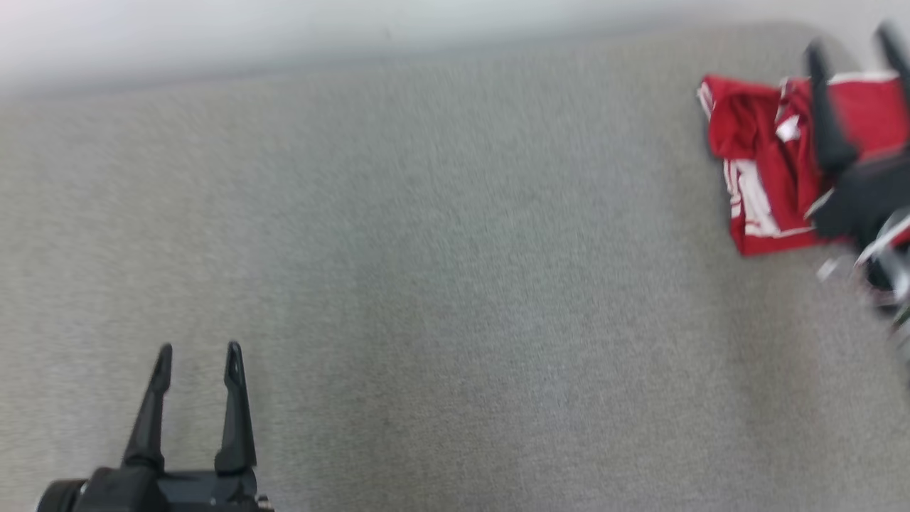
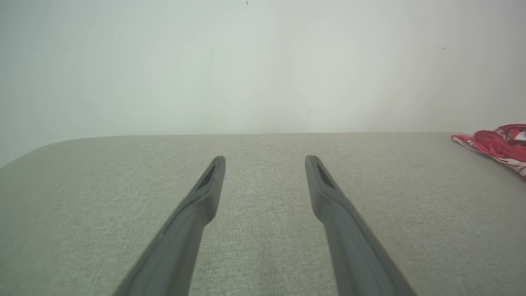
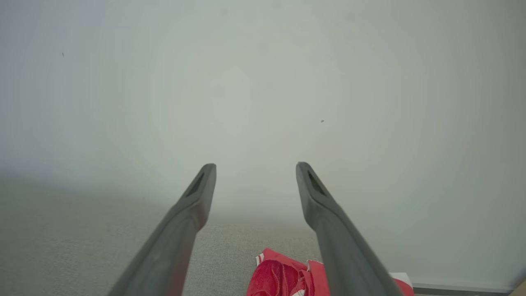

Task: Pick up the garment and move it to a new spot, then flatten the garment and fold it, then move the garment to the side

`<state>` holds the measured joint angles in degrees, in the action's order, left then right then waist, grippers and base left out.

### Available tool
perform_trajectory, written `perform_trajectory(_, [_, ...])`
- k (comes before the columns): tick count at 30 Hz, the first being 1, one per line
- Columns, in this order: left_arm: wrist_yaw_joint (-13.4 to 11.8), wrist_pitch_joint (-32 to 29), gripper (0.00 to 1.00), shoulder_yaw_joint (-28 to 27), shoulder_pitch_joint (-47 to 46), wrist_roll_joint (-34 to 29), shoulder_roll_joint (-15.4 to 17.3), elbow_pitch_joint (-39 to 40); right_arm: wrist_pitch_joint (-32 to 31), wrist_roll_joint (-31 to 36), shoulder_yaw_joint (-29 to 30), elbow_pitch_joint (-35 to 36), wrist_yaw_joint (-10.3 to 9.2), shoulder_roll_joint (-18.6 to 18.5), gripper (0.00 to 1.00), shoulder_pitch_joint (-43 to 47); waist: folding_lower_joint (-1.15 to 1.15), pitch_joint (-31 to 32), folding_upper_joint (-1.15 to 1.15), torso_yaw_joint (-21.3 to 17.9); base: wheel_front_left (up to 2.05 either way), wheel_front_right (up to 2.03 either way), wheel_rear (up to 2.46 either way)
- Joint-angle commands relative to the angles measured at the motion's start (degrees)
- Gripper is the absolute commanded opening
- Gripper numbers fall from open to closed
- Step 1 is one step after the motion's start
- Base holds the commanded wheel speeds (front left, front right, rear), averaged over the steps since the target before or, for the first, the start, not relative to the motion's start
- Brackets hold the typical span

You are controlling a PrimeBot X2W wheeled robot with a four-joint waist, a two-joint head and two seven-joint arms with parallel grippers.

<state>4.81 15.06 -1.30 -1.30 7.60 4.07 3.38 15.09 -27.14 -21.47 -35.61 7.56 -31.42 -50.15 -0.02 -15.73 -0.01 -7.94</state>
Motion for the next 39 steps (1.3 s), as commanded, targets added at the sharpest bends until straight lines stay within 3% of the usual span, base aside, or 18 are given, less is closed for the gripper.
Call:
perform_trajectory(1, [0.14, 0.15, 1.00, -0.11, 1.46, 0.57, -0.16, -0.71, 0.05, 1.35, 2.14, 2.04, -0.18, 1.62, 1.00, 3.98, 0.02, 6.98, 0.01, 2.98, 0.00, 0.00, 0.00])
perform_trajectory(7, [0.59, 0.14, 1.00, 0.14, 2.97, 0.89, -0.29, -4.05, 0.04, 5.07, 9.07, 10.86, -0.18, 7.29, 1.00, 19.75, 0.02, 10.85, 0.01, 6.14, 0.00, 0.00, 0.00])
perform_trajectory(20, [0.89, 0.15, 1.00, -0.56, 5.29, 1.12, -0.64, -8.08, 0.05, 9.02, 13.47, 21.67, -0.17, 18.03, 1.00, 44.83, 0.02, 15.35, 0.01, 8.45, 0.00, 0.00, 0.00])
perform_trajectory(27, [1.00, 0.15, 1.00, -0.65, 6.39, 1.88, -0.84, -9.07, -0.42, 12.52, 15.75, 25.31, -0.17, 22.92, 1.00, 50.83, 0.02, 16.27, 0.01, 8.53, 0.00, 0.00, 0.00])
perform_trajectory(39, [0.99, 0.15, 1.00, -0.31, 7.68, 2.07, -1.01, -9.62, -1.22, 14.21, 17.79, 27.61, -0.17, 24.73, 1.00, 53.81, 0.02, 16.90, 0.01, 8.14, 0.00, 0.00, 0.00])
